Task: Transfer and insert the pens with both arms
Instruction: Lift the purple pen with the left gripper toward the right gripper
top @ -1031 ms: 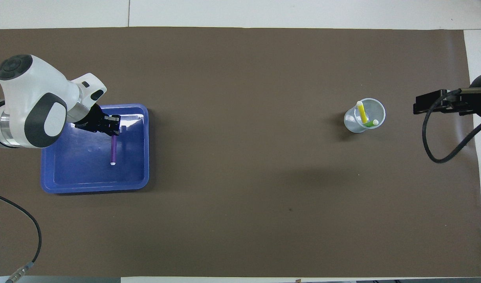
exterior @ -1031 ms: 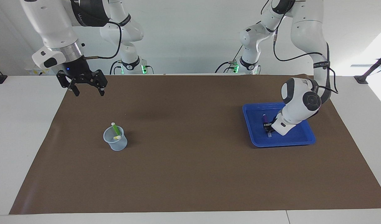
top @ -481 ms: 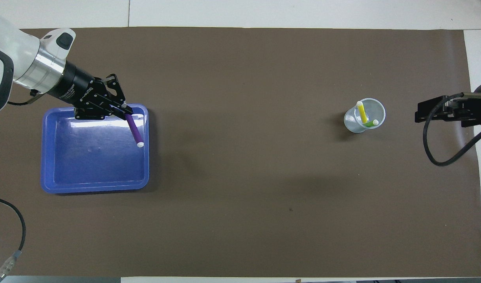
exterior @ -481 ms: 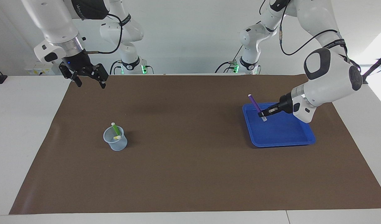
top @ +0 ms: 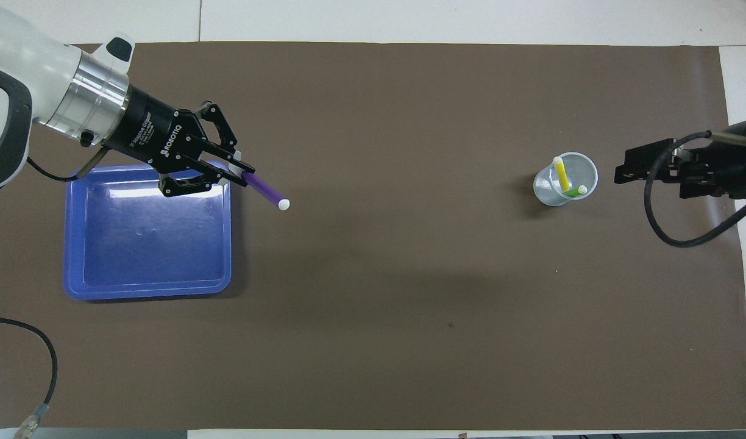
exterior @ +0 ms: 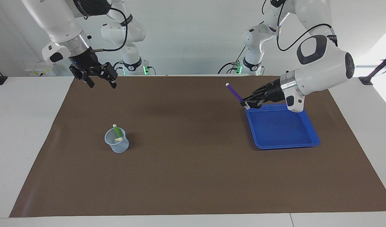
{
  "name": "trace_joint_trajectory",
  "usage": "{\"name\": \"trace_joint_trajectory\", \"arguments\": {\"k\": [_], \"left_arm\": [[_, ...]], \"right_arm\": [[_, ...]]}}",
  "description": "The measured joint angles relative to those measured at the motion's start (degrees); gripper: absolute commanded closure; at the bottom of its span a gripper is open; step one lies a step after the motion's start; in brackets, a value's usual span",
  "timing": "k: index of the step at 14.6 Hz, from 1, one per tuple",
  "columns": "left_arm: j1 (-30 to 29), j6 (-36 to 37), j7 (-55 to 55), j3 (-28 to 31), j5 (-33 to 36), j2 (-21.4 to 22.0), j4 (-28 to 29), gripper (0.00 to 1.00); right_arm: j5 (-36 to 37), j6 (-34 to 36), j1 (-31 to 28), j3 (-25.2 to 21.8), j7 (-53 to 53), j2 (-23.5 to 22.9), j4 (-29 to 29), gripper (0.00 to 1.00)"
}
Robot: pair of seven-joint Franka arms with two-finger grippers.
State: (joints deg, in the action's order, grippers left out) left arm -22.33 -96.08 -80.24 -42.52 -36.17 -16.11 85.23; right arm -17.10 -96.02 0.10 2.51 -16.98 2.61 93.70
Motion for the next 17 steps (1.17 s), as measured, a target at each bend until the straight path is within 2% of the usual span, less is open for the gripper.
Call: {"name": "trace_joint_trajectory", "arguments": {"k": [3, 6, 10, 17], "left_arm": [[0.5, -6.2, -8.0, -2.6, -6.9, 1.1, 3.7, 1.00], [1.4, -14.8, -8.7, -3.1, -17.3, 4.5, 12.1, 1.00], [5.4, -24.4, -8.7, -3.2, -25.8, 9.2, 20.1, 1.00], [6.6, -28.7, -8.7, -3.2, -34.2, 12.0, 24.7, 1.00]], "right_arm": [[-2.5, -3.1, 0.4, 3.9, -7.0, 0.0, 0.0, 0.00], [-2.5, -7.1, 0.9, 10.2, -16.5, -0.1, 0.2, 0.00], [-2.5, -11.3, 1.3, 15.4, -23.0, -0.3, 1.3, 0.00], [-2.5, -12.5, 1.3, 19.0, -25.3, -0.3, 2.2, 0.00]]}}
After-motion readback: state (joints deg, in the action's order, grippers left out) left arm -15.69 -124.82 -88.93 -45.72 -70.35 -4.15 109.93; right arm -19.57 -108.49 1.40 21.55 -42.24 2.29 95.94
